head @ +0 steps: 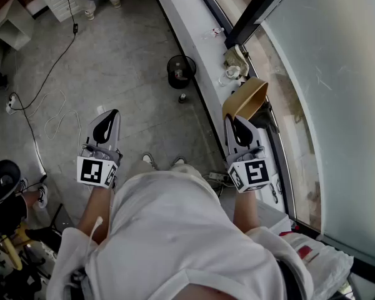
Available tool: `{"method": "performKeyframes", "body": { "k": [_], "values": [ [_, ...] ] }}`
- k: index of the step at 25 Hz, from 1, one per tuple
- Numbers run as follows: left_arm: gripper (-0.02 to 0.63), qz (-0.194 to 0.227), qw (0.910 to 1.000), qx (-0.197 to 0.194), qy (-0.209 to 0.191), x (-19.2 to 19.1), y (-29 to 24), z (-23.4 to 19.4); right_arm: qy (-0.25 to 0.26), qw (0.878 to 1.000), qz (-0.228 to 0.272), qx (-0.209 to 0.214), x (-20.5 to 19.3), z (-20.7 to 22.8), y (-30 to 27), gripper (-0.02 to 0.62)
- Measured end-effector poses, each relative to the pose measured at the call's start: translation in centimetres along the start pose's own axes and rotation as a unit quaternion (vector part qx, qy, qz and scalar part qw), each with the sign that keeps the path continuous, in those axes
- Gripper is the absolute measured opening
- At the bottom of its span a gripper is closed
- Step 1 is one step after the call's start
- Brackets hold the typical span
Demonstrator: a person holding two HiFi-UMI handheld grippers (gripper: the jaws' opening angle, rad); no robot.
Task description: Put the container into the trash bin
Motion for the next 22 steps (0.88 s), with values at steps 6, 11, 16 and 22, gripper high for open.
{"method": "performKeyframes", "body": {
  "k": [6,11,16,22],
  "values": [
    [0.017,-0.004,1.0,-0.001,0.002,-0.6,-0.6,1.5,0.0,1.0,-0.001,0.007,-0.8,0.7,0.5,0.015],
    [0.017,-0.013,0.9999,-0.004,-0.002,-1.0,-1.5,2.9,-0.004,1.0,0.002,0.014,-1.6,1.6,1.1,0.015],
    [0.017,-0.015,0.9999,-0.008,0.003,-1.6,-2.6,4.2,-0.007,0.999,0.012,0.029,-2.5,2.0,1.0,0.015],
    [0.017,-0.029,0.9992,-0.016,0.021,-3.1,-5.2,3.0,-0.01,0.999,0.0,0.037,-2.8,2.5,-1.6,0.017]
  ]
}}
Point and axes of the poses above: the fingertips, and each gripper's own axes: y backward along the fingers, z to its right, x out of its top, the point moved 5 cm from there along y, backward along the fingers, and after that the axes turned 7 degrees about y, right-handed, at the moved point
